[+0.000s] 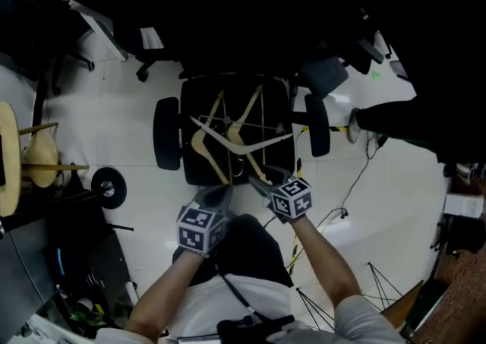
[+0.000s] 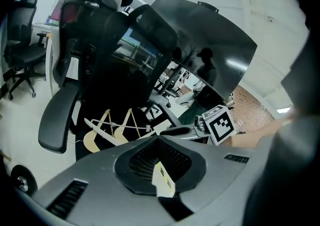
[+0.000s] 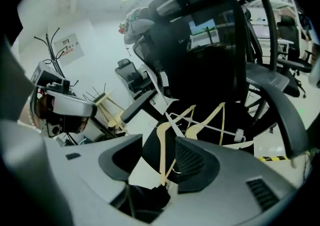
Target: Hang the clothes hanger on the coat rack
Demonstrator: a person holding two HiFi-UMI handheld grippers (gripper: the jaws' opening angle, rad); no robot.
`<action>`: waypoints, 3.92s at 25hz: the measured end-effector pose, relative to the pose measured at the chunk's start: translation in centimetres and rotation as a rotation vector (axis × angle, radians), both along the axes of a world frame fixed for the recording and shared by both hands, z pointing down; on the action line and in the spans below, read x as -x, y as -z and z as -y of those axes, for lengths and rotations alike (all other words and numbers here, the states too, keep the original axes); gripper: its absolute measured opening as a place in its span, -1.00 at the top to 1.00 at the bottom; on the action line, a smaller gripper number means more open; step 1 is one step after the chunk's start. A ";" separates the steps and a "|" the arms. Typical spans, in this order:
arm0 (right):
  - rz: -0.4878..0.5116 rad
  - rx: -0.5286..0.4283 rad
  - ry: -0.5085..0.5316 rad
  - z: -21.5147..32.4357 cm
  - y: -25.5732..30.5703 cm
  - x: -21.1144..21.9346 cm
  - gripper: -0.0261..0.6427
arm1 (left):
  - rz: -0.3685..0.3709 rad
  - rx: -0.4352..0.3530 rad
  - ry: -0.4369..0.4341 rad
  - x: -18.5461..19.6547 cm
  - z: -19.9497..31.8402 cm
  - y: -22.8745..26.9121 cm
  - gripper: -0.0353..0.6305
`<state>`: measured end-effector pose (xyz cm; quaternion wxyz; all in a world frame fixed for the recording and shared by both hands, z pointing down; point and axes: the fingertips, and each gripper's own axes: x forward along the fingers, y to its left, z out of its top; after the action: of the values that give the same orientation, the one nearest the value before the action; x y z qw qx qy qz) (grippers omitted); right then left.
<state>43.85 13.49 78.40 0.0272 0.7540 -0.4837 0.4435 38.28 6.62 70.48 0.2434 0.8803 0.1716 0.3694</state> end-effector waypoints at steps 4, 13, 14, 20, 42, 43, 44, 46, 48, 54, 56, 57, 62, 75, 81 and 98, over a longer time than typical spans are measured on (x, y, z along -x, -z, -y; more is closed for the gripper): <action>-0.026 0.082 0.103 -0.4 -3.2 -1.8 0.23 | 0.051 0.012 -0.021 -1.2 -0.5 -3.5 0.92; -0.132 0.292 0.400 -1.2 -12.7 -6.4 0.23 | 0.122 -0.009 0.056 -4.3 -0.9 -11.8 0.92; -0.142 0.313 0.436 -1.3 -13.9 -6.8 0.23 | 0.127 -0.010 0.061 -4.6 -1.1 -12.6 0.92; -0.270 0.461 0.743 -1.5 -19.1 -7.9 0.23 | 0.157 0.005 0.124 -5.3 -1.8 -16.2 0.92; -0.449 0.504 1.208 -1.9 -23.9 -6.2 0.50 | 0.218 0.052 0.308 -3.0 -4.1 -20.1 0.92; -0.444 0.496 1.211 -2.3 -23.6 -6.0 0.50 | 0.218 0.051 0.317 -2.8 -4.0 -19.7 0.92; -0.441 0.490 1.214 -2.7 -23.3 -5.8 0.51 | 0.218 0.049 0.327 -2.7 -3.9 -19.3 0.92; -0.430 0.474 1.220 -3.2 -22.4 -5.4 0.51 | 0.213 0.041 0.347 -2.5 -3.6 -18.4 0.92; -0.399 0.451 1.202 -2.8 -21.3 -5.0 0.51 | 0.201 0.034 0.364 -2.5 -3.0 -17.4 0.92; -0.248 0.355 1.026 -2.1 -16.7 -3.0 0.51 | 0.145 0.033 0.418 -2.2 -2.5 -11.1 0.92; -0.204 0.340 0.967 -1.9 -15.5 -2.5 0.51 | 0.128 0.016 0.424 -2.1 -2.2 -9.3 0.92; -0.176 0.332 0.935 -1.8 -15.1 -2.2 0.51 | 0.121 0.007 0.426 -2.0 -2.0 -8.5 0.92; -0.017 0.276 0.715 -1.8 -12.2 -1.6 0.51 | 0.077 -0.029 0.459 -1.8 -0.7 -4.2 0.92; 0.156 -0.091 0.393 2.9 1.1 -1.7 0.51 | -0.005 -0.155 0.562 0.7 1.9 3.4 0.92; 0.145 -0.266 0.366 6.5 9.3 -0.3 0.51 | -0.089 -0.198 0.627 1.9 5.2 8.9 0.92; 0.238 -0.528 0.502 27.5 28.2 14.8 0.51 | -0.274 -0.343 0.853 20.2 24.7 24.3 0.92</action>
<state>29.01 -14.04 50.17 -0.1165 0.5362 -0.7507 0.3679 18.09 -18.13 46.22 0.1997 0.9402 -0.2377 0.1402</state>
